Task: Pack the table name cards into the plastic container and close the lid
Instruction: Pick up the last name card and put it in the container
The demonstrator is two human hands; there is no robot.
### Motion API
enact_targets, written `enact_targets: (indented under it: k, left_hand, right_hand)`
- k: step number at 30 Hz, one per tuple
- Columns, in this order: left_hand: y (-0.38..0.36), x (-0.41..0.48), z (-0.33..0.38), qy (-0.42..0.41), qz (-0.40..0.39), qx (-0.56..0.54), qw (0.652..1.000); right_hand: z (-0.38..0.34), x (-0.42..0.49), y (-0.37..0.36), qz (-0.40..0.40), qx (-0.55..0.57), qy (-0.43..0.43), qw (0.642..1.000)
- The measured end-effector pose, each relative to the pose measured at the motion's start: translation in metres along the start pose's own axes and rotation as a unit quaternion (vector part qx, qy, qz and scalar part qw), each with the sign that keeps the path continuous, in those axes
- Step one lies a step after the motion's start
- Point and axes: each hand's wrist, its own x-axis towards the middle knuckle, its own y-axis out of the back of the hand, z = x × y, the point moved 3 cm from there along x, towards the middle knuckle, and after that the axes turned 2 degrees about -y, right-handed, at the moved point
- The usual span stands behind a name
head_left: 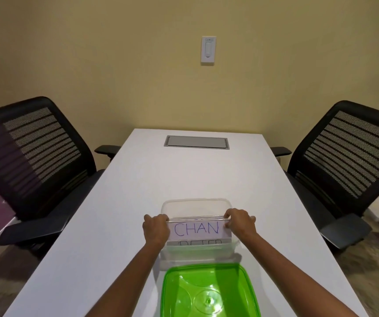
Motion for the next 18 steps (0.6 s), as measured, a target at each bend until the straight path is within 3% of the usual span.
enact_targets:
  k: [8,18]
  left_hand:
    - [-0.023,0.006,-0.001,-0.065,-0.011,0.11,0.992]
    - [-0.036,0.009,-0.002,-0.084,-0.054,0.179,0.979]
  right_hand:
    - [0.004,0.0,-0.025,-0.004,-0.165,-0.002,0.986]
    - [-0.005,0.002,-0.05,-0.055,-0.181,0.005,0.982]
